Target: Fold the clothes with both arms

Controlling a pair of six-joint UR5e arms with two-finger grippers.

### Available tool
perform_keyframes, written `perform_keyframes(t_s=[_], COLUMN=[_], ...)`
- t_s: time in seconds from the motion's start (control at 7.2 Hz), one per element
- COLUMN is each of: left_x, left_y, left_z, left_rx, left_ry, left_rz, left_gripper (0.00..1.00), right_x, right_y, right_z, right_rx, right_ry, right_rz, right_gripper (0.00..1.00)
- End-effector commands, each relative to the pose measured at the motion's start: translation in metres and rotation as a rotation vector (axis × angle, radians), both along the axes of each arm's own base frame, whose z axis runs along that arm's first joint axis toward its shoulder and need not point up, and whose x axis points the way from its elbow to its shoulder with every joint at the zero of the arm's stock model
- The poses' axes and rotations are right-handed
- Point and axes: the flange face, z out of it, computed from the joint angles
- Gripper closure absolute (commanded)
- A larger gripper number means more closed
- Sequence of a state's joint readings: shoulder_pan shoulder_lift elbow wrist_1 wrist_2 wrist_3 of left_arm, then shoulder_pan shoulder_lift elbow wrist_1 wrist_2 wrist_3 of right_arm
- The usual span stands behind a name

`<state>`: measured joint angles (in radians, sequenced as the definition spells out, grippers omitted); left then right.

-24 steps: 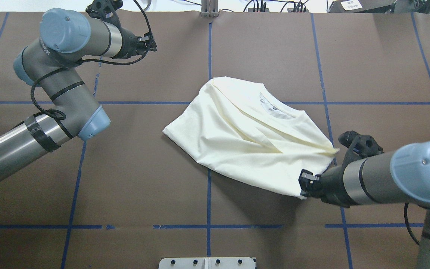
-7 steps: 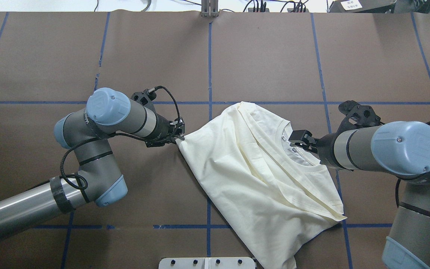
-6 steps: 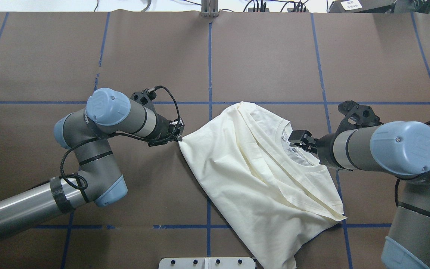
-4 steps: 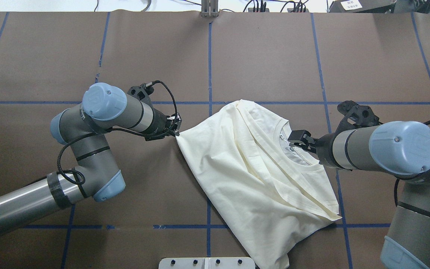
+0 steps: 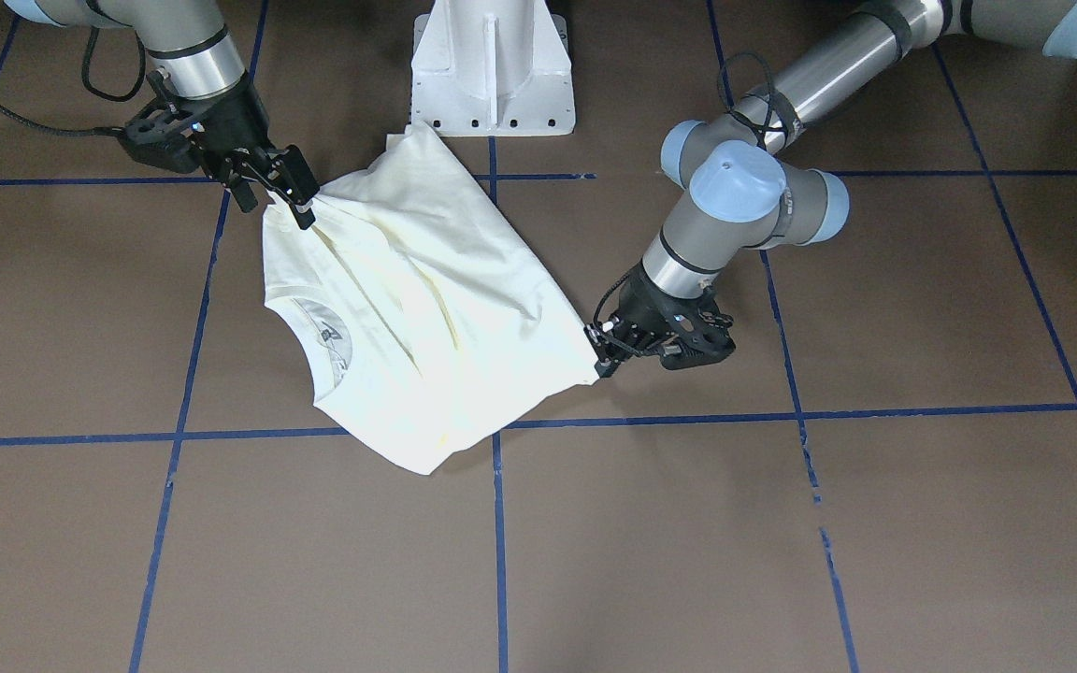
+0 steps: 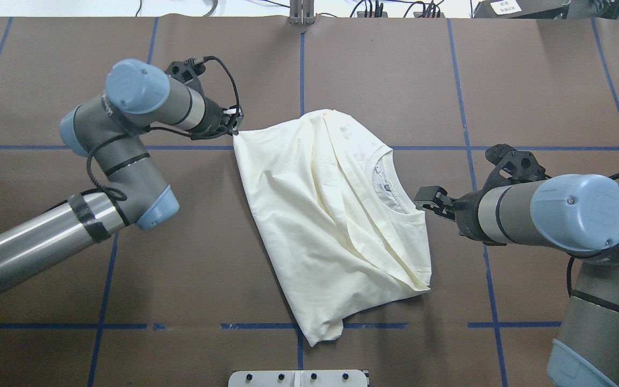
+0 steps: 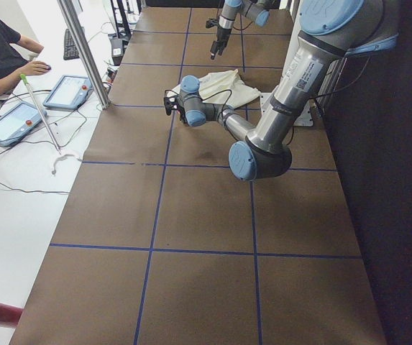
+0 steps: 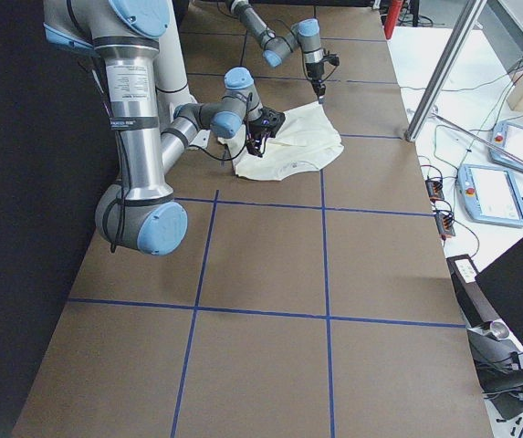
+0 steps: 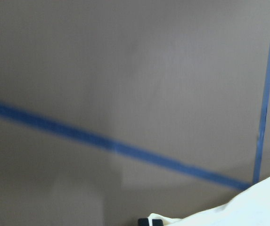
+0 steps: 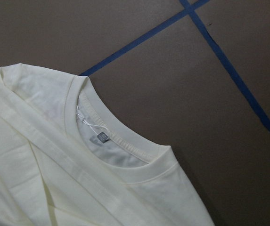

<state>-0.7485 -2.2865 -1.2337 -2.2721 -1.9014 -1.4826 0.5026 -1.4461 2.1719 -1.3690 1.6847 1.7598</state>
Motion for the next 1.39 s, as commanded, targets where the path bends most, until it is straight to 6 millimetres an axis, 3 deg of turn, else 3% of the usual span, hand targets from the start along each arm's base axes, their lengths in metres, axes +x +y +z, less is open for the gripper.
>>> perform_keyframes(t_s=[0.0, 0.14, 0.28, 0.42, 0.56, 0.83, 1.11, 1.25], left_x=[0.010, 0.023, 0.024, 0.019, 0.000, -0.061, -0.094, -0.099], left_y=[-0.089, -0.115, -0.114, -0.110, -0.082, -0.003, 0.024, 0.027], left_z=[-0.018, -0.038, -0.049, -0.071, -0.087, -0.053, -0.054, -0.052], left_rx=[0.050, 0.066, 0.075, 0.100, 0.129, 0.154, 0.188, 0.191], left_ry=[-0.018, -0.021, -0.010, 0.027, 0.101, 0.203, 0.235, 0.237], left_rz=[-0.102, -0.136, -0.132, -0.134, -0.077, 0.060, 0.060, 0.059], left_gripper=[1.00, 1.00, 0.75, 0.59, 0.53, 0.53, 0.53, 0.53], right_x=[-0.002, -0.003, -0.006, -0.017, -0.038, -0.084, -0.123, -0.132], right_y=[-0.003, -0.005, -0.005, -0.011, -0.023, -0.046, -0.058, -0.054], right_z=[-0.008, -0.009, -0.011, -0.016, -0.027, -0.046, -0.058, -0.062], right_rx=[0.017, 0.021, 0.018, 0.021, 0.033, 0.048, 0.088, 0.156], right_ry=[-0.008, -0.006, -0.012, -0.018, -0.022, -0.020, 0.009, 0.033], right_rz=[0.017, 0.026, 0.027, 0.029, 0.040, 0.037, -0.011, -0.075], right_gripper=[0.00, 0.00, 0.00, 0.00, 0.00, 0.00, 0.00, 0.02])
